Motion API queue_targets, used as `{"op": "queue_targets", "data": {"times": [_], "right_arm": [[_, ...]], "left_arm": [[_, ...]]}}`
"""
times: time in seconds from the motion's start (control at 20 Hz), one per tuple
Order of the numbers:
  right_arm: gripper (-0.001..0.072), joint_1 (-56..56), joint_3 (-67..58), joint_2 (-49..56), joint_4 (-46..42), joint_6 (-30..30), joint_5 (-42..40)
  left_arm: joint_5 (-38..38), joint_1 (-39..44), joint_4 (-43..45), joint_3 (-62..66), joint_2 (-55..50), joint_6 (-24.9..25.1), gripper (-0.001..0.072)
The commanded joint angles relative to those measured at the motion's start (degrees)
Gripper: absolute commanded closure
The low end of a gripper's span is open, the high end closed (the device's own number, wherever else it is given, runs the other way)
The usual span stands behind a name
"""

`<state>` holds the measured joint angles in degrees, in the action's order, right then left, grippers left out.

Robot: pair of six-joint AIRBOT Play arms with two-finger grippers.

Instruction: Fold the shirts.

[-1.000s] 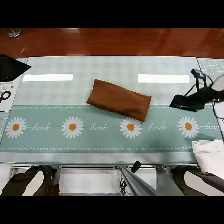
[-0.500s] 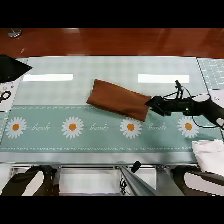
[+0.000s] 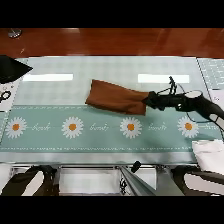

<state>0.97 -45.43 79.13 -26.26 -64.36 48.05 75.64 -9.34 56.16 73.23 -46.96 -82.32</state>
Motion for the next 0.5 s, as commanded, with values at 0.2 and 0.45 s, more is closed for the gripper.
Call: {"op": "queue_targets", "data": {"times": [0.2, 0.45], "right_arm": [[0.0678, 14.0, -27.6, -16.6, -25.2, -17.8, 16.6], [0.0679, 30.8, -41.7, -17.6, -32.4, -22.7, 35.1]], "left_arm": [[-13.2, 0.1, -1.9, 0.0, -3.3, 0.0, 0.0578], [-14.6, 0.1, -3.7, 0.0, -6.4, 0.0, 0.0579]]}}
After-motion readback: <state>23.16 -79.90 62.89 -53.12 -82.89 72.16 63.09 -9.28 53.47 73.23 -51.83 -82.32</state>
